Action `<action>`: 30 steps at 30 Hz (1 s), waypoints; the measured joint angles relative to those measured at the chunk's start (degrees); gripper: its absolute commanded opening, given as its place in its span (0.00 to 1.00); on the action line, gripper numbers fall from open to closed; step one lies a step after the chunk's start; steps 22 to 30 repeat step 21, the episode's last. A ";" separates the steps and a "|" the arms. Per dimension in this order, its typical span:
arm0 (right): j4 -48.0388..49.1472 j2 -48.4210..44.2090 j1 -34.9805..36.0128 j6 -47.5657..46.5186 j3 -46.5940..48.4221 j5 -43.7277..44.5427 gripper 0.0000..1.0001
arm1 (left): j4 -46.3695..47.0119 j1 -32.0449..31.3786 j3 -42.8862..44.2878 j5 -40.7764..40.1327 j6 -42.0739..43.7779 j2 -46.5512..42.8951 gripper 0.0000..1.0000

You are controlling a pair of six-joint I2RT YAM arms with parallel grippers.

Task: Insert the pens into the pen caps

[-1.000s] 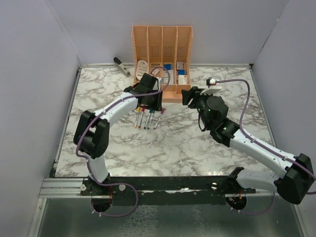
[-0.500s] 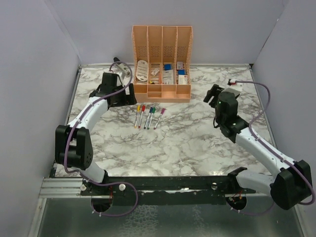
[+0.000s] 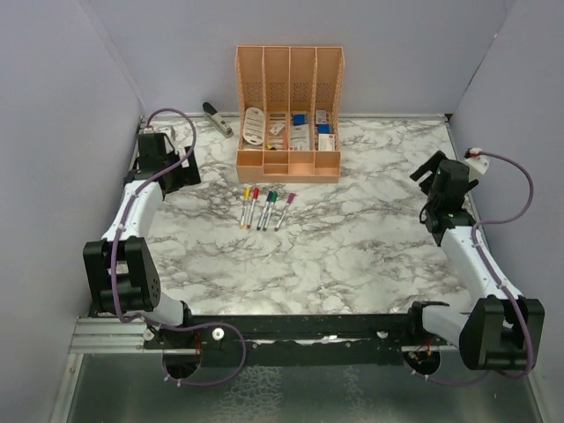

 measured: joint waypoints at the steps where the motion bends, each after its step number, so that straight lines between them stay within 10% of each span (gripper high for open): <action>1: 0.02 0.24 -1.90 0.37 -0.20 -1.14 0.77 | 0.15 1.36 -0.46 0.04 0.17 0.00 0.99; 30: 0.28 4.37 -9.09 -0.20 -1.49 -9.66 0.78 | 4.55 8.81 -6.84 4.63 0.11 -0.35 0.99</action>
